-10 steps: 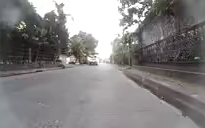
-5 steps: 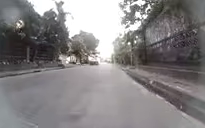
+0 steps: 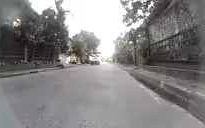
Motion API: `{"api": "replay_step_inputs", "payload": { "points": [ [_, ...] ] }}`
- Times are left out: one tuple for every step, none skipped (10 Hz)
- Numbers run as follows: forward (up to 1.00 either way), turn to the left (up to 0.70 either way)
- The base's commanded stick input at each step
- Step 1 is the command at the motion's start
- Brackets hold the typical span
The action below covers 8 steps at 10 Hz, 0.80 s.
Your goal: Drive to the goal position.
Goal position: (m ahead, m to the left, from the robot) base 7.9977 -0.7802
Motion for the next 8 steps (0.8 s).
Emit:
{"api": "replay_step_inputs", "payload": {
  "points": [
    [1.0, 0.0],
    [1.0, 0.0],
    [1.0, 0.0],
    [1.0, 0.0],
    [1.0, -0.1],
    [1.0, -0.4],
    [1.0, -0.27],
    [1.0, 0.0]
  ]
}}
